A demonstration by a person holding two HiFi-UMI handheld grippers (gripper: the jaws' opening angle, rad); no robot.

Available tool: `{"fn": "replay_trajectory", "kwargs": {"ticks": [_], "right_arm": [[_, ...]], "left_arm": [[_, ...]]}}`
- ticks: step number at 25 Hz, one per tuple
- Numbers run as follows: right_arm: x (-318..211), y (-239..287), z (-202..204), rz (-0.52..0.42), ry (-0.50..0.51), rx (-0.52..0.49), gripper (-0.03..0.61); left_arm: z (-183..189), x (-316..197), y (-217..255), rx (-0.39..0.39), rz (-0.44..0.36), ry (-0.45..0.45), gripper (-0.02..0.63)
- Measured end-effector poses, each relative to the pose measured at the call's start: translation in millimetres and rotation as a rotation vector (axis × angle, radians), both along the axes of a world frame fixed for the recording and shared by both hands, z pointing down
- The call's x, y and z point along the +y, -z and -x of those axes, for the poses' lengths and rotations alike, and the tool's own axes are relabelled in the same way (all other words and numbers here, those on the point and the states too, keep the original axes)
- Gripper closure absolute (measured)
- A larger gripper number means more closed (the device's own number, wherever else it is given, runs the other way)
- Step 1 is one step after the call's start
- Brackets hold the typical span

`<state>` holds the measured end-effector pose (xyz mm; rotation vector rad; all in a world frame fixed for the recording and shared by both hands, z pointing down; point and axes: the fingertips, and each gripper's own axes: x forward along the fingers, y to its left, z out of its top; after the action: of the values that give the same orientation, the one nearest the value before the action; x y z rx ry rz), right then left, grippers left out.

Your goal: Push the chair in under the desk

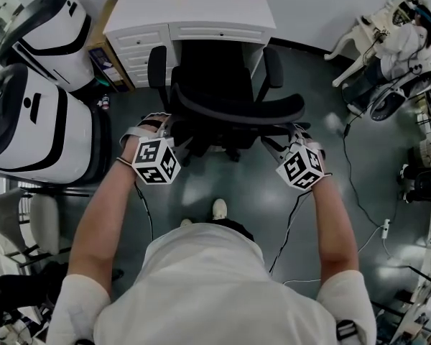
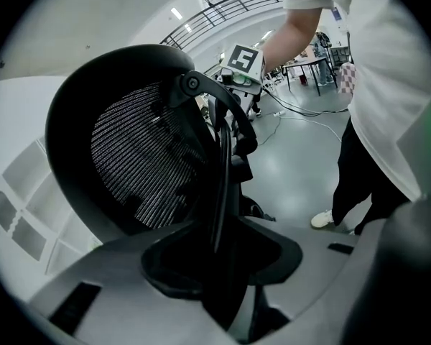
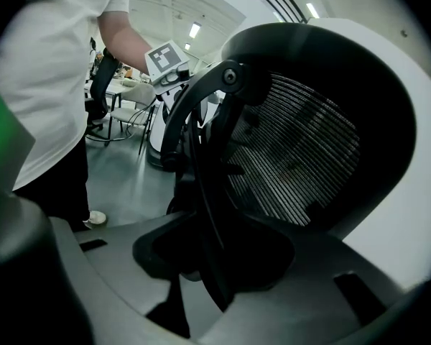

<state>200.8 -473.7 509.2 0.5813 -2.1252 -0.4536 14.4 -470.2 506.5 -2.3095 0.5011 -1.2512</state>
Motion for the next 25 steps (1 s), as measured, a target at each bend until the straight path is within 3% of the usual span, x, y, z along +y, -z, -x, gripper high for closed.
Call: {"fn": "replay_trajectory", "kwargs": {"ticks": [25], "right_arm": [[-68.0,-0.6,1.8,0.024,0.014,-0.01,0.434]], "left_arm": [[0.7,-69.1,-0.1,-0.002,0.025,0.031,0.46]]}}
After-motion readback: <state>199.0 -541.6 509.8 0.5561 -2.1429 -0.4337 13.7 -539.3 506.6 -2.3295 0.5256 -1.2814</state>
